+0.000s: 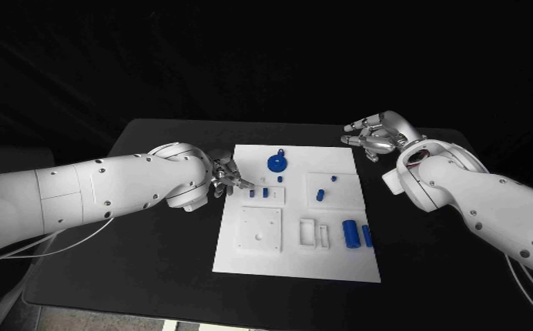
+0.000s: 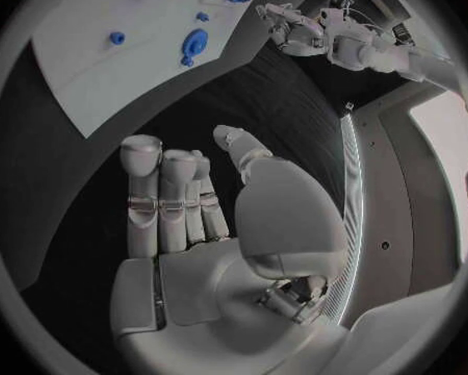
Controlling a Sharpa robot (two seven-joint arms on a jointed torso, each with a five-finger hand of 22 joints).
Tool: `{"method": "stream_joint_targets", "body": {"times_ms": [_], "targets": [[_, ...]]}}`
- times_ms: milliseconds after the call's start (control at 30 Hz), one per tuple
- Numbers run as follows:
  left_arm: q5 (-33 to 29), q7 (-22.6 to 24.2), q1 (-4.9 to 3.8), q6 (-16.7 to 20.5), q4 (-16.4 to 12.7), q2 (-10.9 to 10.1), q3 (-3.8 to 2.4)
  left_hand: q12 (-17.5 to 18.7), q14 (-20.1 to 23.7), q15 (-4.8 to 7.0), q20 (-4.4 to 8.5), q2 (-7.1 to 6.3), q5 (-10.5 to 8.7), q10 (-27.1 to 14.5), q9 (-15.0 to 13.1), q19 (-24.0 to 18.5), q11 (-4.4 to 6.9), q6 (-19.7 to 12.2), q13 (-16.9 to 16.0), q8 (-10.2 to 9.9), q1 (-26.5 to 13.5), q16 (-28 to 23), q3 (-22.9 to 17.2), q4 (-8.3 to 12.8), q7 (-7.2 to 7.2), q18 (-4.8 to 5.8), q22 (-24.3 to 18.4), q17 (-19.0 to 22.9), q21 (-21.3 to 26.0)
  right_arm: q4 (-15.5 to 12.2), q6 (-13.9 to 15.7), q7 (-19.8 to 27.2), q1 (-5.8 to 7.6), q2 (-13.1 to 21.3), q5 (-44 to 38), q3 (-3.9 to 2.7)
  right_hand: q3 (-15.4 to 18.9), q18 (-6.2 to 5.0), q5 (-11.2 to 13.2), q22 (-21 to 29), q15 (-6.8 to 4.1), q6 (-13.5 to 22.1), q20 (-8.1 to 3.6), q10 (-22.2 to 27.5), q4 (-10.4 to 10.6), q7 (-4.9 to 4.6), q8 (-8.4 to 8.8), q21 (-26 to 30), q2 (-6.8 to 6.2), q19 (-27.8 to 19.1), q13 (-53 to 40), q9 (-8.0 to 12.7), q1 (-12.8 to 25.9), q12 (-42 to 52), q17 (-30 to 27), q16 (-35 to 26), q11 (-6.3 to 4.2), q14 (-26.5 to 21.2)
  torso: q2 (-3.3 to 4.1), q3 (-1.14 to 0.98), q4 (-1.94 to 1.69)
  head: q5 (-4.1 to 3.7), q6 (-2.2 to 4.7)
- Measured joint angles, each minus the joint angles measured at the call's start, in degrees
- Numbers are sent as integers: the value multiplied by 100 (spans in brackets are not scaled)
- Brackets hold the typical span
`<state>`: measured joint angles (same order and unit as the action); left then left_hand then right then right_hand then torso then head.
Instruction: Assemble the parts on the task board
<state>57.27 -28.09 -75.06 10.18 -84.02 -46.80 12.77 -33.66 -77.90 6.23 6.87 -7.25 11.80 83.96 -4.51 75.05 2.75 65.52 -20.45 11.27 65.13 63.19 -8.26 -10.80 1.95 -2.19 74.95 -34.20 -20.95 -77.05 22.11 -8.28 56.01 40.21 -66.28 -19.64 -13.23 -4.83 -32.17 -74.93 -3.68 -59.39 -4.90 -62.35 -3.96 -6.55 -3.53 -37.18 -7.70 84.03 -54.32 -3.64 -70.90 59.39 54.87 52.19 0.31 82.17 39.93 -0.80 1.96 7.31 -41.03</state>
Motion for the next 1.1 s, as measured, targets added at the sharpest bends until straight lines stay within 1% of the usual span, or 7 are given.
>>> {"method": "stream_joint_targets", "body": {"times_ms": [100,167,367,433,767,800,1100], "targets": [[114,-30,30,59,-48,-17,13,-28,0,0,0,-24,0,0,-5,0,0,35,-32,0,24,27,-9,-139,3,0,0,-29,-66,0,1,0,-6,4,1,0,0,0,0,0,0,0,0,0,0,0,0,0,0,0,0,0,0,0,0,0,0,0,2,0,4,2,3],[181,-54,53,83,-65,-18,21,-28,0,0,0,-65,0,0,-8,0,0,39,-32,21,16,27,-4,-148,-2,-1,-1,-29,-66,0,2,0,-9,7,1,0,0,0,0,0,0,0,0,0,0,0,0,0,0,0,0,0,0,0,0,0,0,0,3,-1,7,3,8],[323,-110,122,110,-54,33,44,-50,0,0,0,-72,0,0,-7,0,0,39,-41,21,11,27,0,-240,-2,0,-1,-35,-109,-2,4,0,-17,7,2,0,0,0,0,1,0,0,0,0,0,0,0,0,0,0,-1,0,0,0,0,0,0,0,11,-2,8,-13,14],[360,-124,143,110,-37,65,53,-50,-20,-20,0,-102,-13,0,-24,0,0,80,-50,51,-19,27,-4,-277,-23,0,-1,-42,-109,-2,5,0,-19,7,2,0,0,0,0,1,0,0,0,0,0,0,0,0,0,0,-1,0,0,0,0,0,0,0,12,-2,9,-18,9],[558,-185,255,106,152,203,83,-116,-41,1,0,-120,-22,0,-36,-1,0,89,-67,54,0,71,-22,-336,-13,0,-2,-54,-177,-7,8,0,-26,15,3,2,0,0,0,1,0,-1,0,0,0,1,0,0,0,0,-1,0,0,0,0,0,0,0,13,0,4,-62,0],[575,-188,266,106,177,223,84,-116,-41,1,0,-120,-22,0,-42,-1,0,111,-67,78,0,71,-22,-336,-34,0,-2,-54,-177,-9,9,0,-27,16,3,1,0,0,0,1,0,-1,0,0,0,1,0,0,0,0,-1,0,0,0,0,0,0,0,13,0,3,-63,-1],[654,-192,306,115,346,352,82,-116,-41,1,0,-120,-22,0,-69,-1,0,122,-66,121,0,71,-22,-336,-23,-1,-3,-54,-206,-16,14,0,-31,17,4,0,0,0,-28,2,0,-1,0,0,0,1,0,0,0,0,7,0,0,0,1,0,0,0,14,4,2,-67,-1]]}}
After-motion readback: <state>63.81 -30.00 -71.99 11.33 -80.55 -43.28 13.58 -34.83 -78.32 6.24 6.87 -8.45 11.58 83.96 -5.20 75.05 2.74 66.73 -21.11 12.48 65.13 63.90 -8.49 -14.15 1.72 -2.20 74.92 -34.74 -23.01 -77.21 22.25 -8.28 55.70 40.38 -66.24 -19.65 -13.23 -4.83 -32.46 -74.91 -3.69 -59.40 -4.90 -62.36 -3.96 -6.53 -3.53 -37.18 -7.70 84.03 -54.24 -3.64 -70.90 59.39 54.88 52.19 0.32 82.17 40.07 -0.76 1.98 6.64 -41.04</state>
